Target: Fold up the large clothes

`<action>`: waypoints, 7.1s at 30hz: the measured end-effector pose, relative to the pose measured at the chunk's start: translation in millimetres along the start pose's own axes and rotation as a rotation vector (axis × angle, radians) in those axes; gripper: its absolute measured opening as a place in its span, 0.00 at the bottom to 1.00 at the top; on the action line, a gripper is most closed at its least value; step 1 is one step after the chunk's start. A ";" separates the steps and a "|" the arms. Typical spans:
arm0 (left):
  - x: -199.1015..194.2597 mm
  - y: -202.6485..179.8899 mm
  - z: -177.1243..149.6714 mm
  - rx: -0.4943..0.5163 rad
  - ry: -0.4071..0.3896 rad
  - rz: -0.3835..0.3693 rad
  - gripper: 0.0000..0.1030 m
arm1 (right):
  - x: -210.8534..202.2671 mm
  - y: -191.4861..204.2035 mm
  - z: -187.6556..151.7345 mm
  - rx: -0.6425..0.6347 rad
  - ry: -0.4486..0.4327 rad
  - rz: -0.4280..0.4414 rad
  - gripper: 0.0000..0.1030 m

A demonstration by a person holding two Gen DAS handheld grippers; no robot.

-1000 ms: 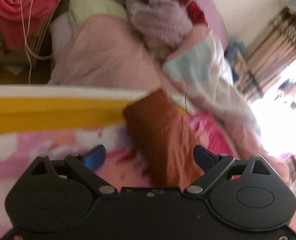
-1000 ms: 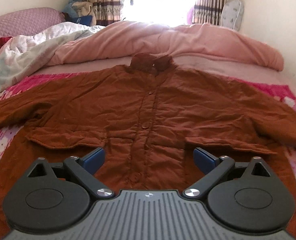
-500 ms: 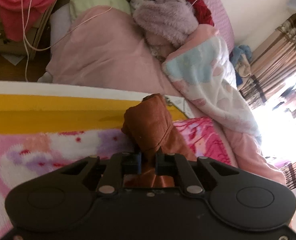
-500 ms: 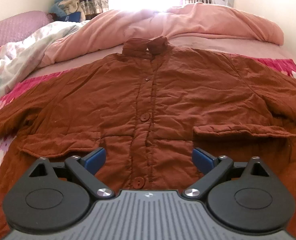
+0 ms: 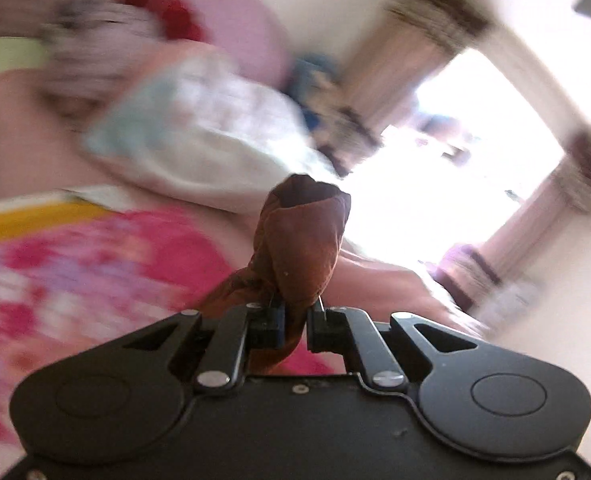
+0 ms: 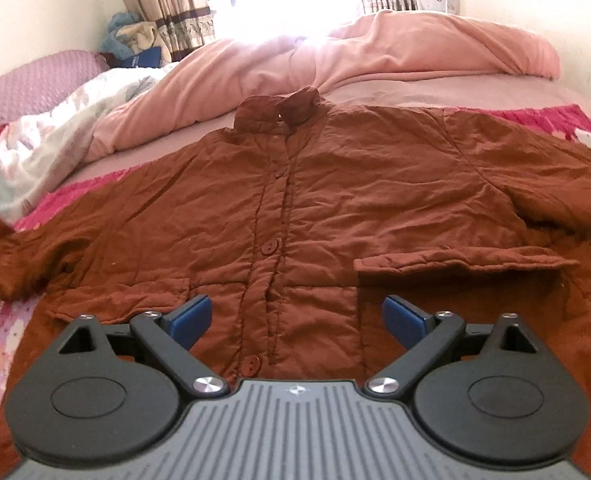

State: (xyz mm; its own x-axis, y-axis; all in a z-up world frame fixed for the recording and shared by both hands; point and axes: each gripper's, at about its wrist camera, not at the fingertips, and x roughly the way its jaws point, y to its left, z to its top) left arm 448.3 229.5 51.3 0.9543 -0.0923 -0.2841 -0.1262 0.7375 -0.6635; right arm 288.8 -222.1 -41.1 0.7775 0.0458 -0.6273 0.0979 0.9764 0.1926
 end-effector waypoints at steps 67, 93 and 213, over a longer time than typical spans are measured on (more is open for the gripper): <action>29.4 5.3 -144.0 0.428 0.325 0.039 0.62 | 101.5 -65.8 37.8 0.399 0.025 0.125 0.61; 75.8 -1.9 -181.1 0.563 0.319 0.141 0.59 | 96.5 -57.8 69.1 0.334 -0.046 0.227 0.07; 79.0 -78.1 -188.4 0.200 0.507 -0.256 0.55 | 56.4 -13.9 70.1 0.155 -0.229 0.239 0.58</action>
State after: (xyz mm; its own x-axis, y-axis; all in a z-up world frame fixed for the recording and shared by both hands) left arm 482.5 38.6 -49.7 0.6934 -0.5550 -0.4594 0.1913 0.7566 -0.6253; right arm 374.9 -247.9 -26.3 0.9071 0.2028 -0.3688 -0.0238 0.8995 0.4362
